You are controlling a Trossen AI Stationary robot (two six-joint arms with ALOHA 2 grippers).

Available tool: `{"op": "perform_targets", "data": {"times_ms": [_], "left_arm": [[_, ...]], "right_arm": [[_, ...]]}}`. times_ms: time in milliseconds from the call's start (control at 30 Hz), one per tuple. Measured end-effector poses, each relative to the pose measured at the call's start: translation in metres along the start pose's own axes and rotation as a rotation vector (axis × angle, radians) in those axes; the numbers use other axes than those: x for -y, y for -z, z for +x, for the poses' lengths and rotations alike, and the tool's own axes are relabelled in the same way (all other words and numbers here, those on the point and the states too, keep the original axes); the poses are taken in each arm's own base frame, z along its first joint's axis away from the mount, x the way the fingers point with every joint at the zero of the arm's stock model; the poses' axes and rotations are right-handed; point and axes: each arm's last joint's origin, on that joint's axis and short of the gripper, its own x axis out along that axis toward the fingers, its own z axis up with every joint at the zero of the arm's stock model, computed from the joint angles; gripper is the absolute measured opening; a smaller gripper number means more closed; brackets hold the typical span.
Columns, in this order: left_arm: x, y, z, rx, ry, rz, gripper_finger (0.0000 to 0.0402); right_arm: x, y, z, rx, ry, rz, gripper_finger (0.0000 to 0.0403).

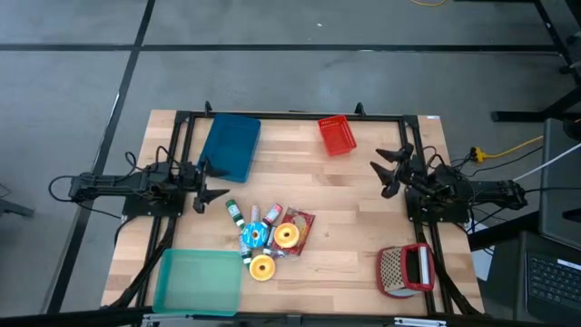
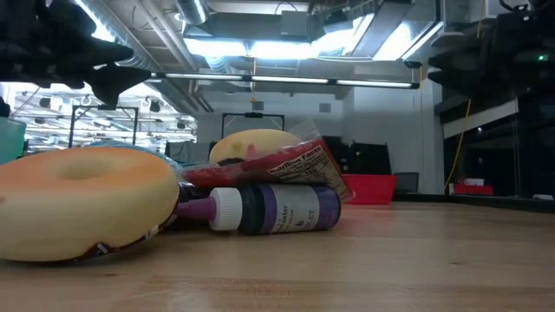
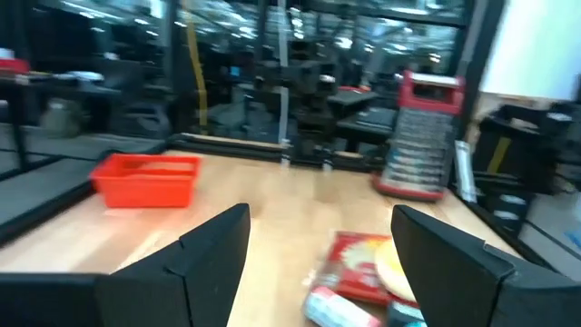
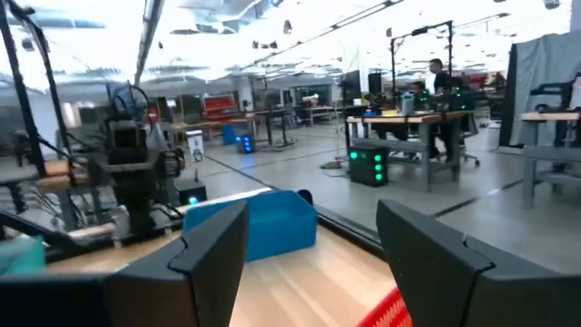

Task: Pick & Place Food Item
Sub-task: Put the orange donut into the red bin

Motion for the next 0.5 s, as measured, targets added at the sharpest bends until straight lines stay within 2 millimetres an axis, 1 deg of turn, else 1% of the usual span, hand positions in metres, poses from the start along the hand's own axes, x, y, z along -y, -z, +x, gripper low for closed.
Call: {"op": "perform_targets", "data": {"times_ms": [100,267,400,500], "left_arm": [[-0.0019,-0.0012,-0.0001,0.018,-0.068,-0.016,0.0265],[-0.0029,-0.0018,-0.0002,0.034,-0.101,-0.125,0.0265],[-0.0036,-0.0016,-0.0002,0.034,-0.122,-0.109,0.0265],[-0.0047,-0.0017,-0.0004,0.038,-0.157,-0.09,0.0265]], "right_arm": [[-0.0001,-0.0009,0.0,0.009,-0.001,0.053,0.0245],[-0.0015,-0.0014,0.0,0.012,-0.051,0.027,0.0245],[-0.0018,-0.003,-0.0001,0.024,-0.062,0.12,0.0245],[-0.0033,-0.003,-0.0002,0.019,-0.113,0.152,0.0245]]}}
